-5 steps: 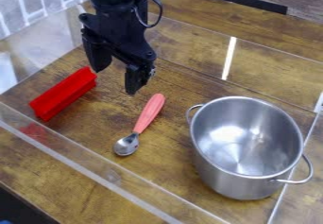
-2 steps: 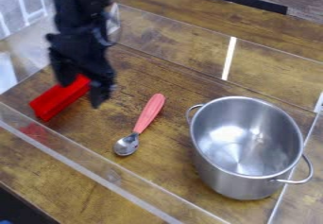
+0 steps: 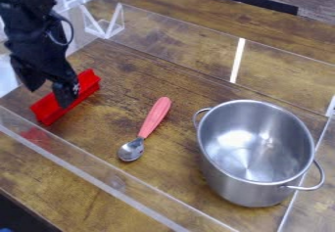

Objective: Put the red object in the silver pot

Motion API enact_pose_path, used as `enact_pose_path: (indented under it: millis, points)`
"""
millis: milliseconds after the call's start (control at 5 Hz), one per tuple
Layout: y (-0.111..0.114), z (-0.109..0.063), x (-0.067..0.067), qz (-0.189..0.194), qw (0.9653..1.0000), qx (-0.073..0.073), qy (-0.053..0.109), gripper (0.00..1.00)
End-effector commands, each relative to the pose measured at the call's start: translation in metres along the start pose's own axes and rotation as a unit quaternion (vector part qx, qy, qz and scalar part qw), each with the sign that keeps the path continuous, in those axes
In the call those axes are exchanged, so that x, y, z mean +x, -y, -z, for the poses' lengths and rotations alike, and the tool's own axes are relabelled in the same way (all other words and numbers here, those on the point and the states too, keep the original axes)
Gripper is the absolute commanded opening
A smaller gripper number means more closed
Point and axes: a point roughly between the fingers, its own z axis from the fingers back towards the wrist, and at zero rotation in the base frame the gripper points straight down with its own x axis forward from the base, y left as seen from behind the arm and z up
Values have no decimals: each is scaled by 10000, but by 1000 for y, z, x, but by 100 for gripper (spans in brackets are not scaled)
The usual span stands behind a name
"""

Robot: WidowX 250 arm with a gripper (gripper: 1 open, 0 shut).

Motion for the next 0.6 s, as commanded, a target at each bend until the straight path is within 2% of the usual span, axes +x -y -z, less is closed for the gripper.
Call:
enact_pose_path:
  millis: [0, 400]
  points:
    - [-2, 5, 5, -73, 9998, 51, 184, 100]
    - [3, 20, 11, -102, 9996, -7, 254, 100]
